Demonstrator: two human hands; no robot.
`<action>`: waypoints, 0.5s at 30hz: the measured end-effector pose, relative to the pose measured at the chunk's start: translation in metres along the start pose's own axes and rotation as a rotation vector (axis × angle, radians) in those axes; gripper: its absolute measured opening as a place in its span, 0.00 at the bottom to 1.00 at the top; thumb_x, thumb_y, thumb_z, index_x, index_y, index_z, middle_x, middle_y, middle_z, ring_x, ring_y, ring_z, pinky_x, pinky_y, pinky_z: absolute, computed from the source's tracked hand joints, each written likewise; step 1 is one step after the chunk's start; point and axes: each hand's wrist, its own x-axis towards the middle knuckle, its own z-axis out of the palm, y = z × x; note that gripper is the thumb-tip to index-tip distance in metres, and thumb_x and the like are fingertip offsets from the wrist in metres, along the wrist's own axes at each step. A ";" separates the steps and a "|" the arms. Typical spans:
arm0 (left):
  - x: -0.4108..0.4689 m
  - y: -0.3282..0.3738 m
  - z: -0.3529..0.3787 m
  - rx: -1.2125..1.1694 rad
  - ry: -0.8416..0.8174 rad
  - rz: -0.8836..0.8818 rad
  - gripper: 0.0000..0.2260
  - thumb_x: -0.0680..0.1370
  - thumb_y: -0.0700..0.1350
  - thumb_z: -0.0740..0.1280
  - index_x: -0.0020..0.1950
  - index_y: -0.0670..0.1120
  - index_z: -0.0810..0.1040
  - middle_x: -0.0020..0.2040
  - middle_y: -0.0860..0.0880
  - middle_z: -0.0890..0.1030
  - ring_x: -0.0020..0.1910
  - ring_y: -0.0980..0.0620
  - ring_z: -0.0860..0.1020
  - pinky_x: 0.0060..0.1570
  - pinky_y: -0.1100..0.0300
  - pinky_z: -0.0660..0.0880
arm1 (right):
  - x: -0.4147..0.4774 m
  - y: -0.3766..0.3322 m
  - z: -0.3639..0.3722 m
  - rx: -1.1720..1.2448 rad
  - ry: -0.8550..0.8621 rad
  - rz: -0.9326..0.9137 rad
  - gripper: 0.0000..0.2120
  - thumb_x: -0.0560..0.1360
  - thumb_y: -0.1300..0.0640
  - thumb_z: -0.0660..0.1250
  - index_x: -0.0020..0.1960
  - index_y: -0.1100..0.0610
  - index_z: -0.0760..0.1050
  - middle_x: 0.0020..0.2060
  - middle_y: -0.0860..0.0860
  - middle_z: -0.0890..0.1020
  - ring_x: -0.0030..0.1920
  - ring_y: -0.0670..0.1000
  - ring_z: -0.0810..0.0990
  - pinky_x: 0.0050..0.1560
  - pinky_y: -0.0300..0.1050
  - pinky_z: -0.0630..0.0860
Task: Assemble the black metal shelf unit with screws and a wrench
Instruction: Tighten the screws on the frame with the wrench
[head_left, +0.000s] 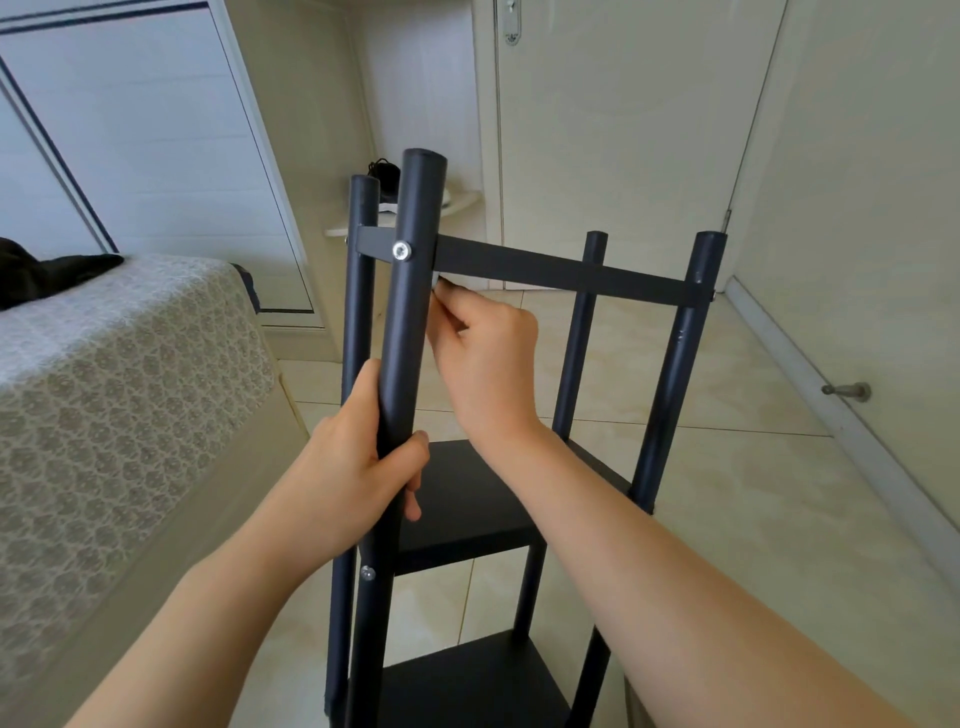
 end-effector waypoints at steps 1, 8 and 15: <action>0.000 -0.001 0.000 0.002 0.000 0.003 0.16 0.80 0.37 0.64 0.53 0.58 0.64 0.35 0.46 0.83 0.29 0.48 0.83 0.35 0.62 0.79 | -0.001 0.000 0.002 0.000 0.021 -0.007 0.13 0.78 0.61 0.68 0.35 0.63 0.79 0.24 0.52 0.75 0.25 0.47 0.69 0.30 0.41 0.68; 0.000 -0.003 0.000 -0.001 -0.004 0.019 0.15 0.79 0.38 0.64 0.54 0.57 0.65 0.34 0.46 0.83 0.29 0.48 0.83 0.35 0.65 0.77 | -0.001 0.002 0.003 0.007 0.022 -0.017 0.13 0.78 0.61 0.67 0.37 0.64 0.80 0.25 0.55 0.76 0.27 0.53 0.72 0.31 0.48 0.71; 0.000 -0.002 -0.001 -0.012 -0.011 0.015 0.17 0.80 0.38 0.64 0.56 0.59 0.65 0.35 0.46 0.83 0.30 0.48 0.84 0.36 0.63 0.79 | -0.003 0.000 -0.016 -0.016 -0.259 0.084 0.14 0.80 0.59 0.65 0.38 0.64 0.79 0.29 0.56 0.80 0.32 0.56 0.79 0.38 0.55 0.76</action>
